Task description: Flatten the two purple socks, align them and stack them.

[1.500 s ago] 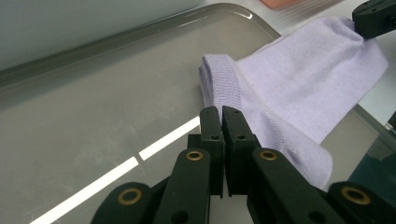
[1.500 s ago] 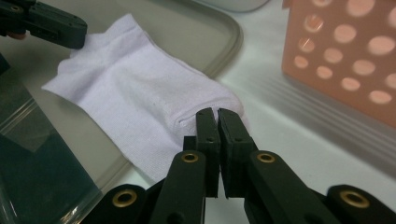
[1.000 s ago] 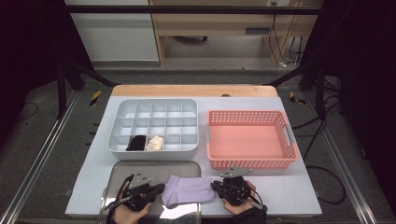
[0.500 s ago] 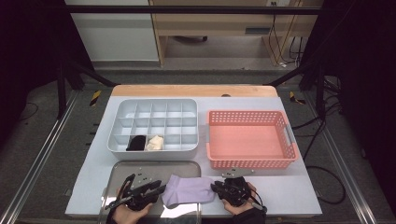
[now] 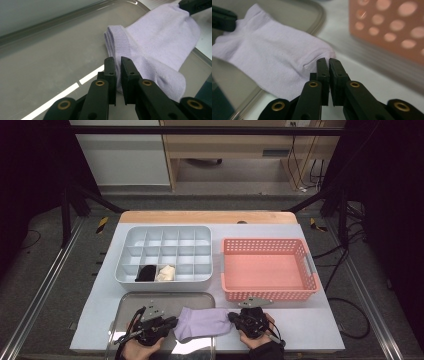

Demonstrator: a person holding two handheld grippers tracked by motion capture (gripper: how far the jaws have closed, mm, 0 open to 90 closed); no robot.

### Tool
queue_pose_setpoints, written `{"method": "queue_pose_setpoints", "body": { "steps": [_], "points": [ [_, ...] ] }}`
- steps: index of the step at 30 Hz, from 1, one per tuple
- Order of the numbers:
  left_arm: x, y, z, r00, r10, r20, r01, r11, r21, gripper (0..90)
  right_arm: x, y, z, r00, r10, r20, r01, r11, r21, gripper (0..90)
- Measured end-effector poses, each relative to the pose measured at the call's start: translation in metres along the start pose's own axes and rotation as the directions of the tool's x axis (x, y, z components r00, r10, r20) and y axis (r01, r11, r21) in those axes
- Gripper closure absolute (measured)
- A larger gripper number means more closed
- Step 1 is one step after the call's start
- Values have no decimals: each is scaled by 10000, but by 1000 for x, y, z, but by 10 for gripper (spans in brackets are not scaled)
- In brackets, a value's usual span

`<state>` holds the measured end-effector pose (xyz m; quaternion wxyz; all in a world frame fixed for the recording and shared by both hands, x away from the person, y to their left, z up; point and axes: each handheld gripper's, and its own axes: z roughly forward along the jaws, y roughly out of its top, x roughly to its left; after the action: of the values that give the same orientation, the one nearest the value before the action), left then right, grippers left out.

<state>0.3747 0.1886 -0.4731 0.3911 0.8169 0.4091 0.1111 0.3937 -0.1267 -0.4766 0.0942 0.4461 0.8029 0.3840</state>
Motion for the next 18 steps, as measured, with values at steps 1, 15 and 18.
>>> {"method": "queue_pose_setpoints", "body": {
  "steps": [1,15,18],
  "points": [
    [-1,0,0,10000,-13,-40,13,10000,-16,829,-2,3,1,10000,20,94,-19,9999,-111,873],
    [-1,7,-16,9999,45,90,-36,9948,-1018,674,-9,6,-16,9999,-118,35,121,9902,-1391,735],
    [-4,16,-19,9996,269,123,-253,9927,-1178,691,-14,3,-22,9999,-58,83,71,9855,-1697,704]
  ]
}}
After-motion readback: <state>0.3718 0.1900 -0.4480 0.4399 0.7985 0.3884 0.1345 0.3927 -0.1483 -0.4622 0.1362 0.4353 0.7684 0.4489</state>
